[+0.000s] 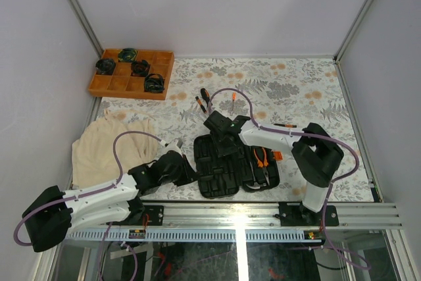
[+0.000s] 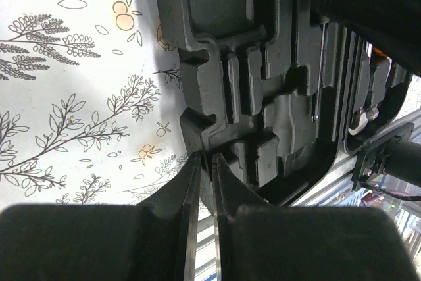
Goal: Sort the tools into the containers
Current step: Place the screwdriver in the storage box.
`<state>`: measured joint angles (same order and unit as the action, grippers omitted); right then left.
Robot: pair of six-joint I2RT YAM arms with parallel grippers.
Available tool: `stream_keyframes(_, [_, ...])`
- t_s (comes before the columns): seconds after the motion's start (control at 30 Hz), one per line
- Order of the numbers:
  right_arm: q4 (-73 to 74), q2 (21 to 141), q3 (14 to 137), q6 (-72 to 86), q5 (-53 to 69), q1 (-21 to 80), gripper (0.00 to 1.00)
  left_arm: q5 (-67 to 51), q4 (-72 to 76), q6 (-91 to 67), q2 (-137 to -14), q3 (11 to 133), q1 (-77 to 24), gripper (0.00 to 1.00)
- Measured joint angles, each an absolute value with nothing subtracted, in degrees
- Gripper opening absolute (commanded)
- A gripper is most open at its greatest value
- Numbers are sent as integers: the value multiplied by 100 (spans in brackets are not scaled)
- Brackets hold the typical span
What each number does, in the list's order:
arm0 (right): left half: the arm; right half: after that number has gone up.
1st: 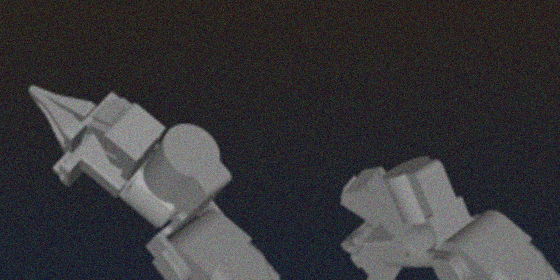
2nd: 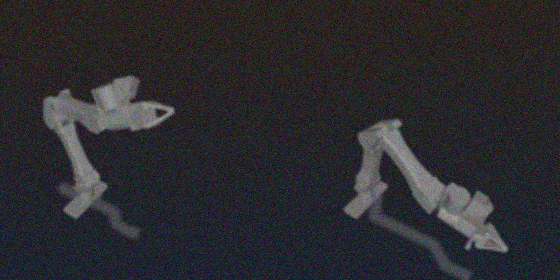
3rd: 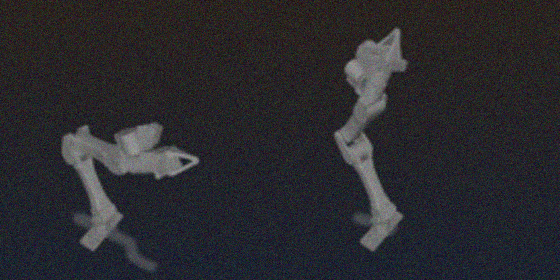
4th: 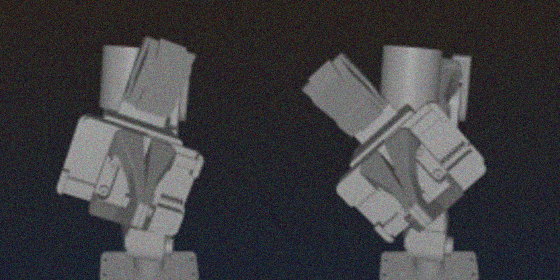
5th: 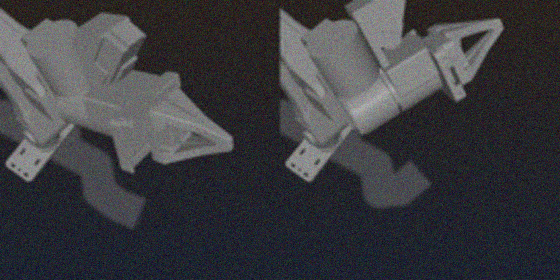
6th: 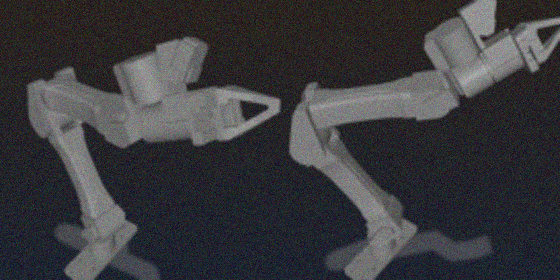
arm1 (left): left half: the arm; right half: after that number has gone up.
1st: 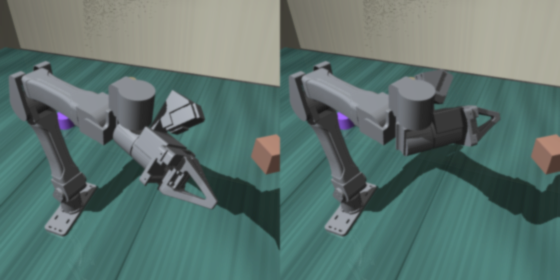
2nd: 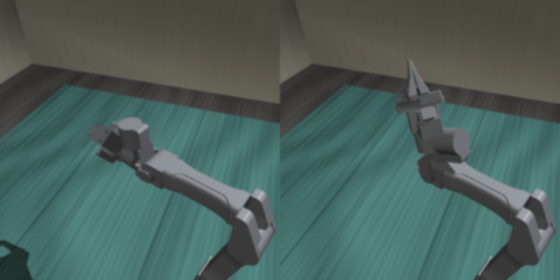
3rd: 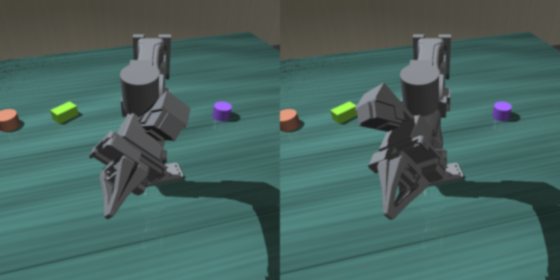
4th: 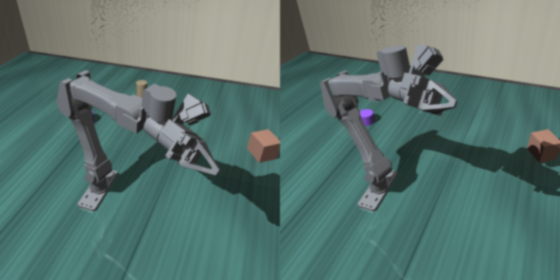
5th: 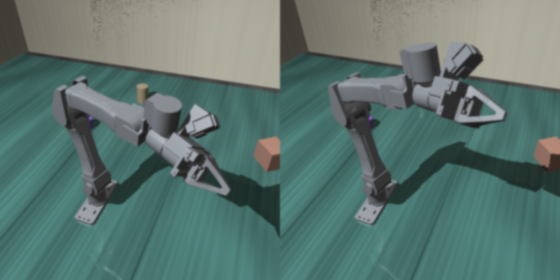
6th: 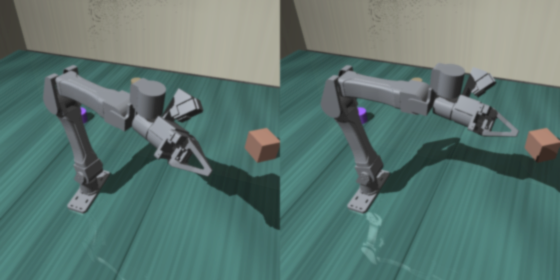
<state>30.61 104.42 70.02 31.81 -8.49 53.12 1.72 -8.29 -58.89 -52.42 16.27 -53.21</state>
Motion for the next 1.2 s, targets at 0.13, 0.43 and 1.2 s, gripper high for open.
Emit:
stream_keyframes(0.13, [3103, 10114, 7002, 3197, -801, 5360, 53, 172, -829, -5916, -5242, 1627, -5321, 1])
stream_keyframes(0.43, [3100, 8169, 6412, 3061, -1450, 5065, 68, 217, -993, -5843, -5183, 1778, -5334, 39])
stream_keyframes(1.2, [2687, 7356, 5092, 2377, -1017, 2394, 72, 169, -2250, -4615, -5247, 3531, -3872, 49])
